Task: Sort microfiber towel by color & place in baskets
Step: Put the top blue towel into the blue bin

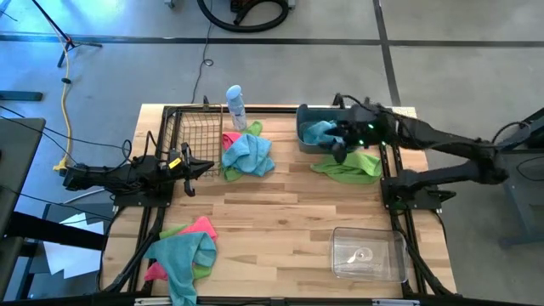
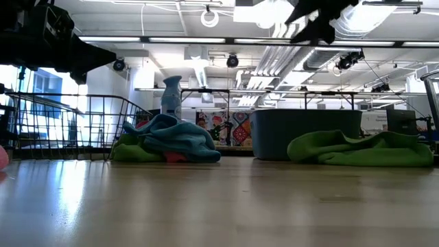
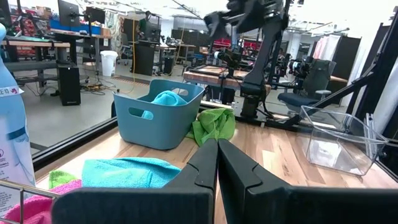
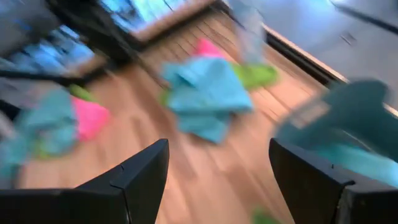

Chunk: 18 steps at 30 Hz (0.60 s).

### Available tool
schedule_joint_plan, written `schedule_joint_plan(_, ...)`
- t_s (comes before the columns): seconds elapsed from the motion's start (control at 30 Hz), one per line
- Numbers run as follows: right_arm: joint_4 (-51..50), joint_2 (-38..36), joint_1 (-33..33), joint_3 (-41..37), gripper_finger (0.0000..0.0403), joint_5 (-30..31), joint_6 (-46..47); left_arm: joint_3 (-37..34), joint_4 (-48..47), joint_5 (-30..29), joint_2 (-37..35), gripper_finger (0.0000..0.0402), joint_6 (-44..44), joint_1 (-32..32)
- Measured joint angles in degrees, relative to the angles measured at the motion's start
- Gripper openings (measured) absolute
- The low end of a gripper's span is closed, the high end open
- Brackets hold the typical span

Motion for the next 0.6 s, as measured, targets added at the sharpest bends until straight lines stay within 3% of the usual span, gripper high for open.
schedule_joint_plan(0.1,6.11,-2.80,2.94,-3.45,0.0272,-0.16,0.11,0.00,-0.01,-0.02,-0.01,0.0000,0.00,-0.01)
schedule_joint_plan(0.3,6.57,-3.23,7.40,-7.08,0.0272,-2.13,-1.97,0.00,-0.02,-0.02,-0.02,0.0000,0.00,-0.02)
schedule_joint_plan(0.6,11.21,-1.60,10.34,-7.54,0.0272,-4.05,1.73,0.00,3.76,-0.02,0.00,0.0000,-2.24,0.00)
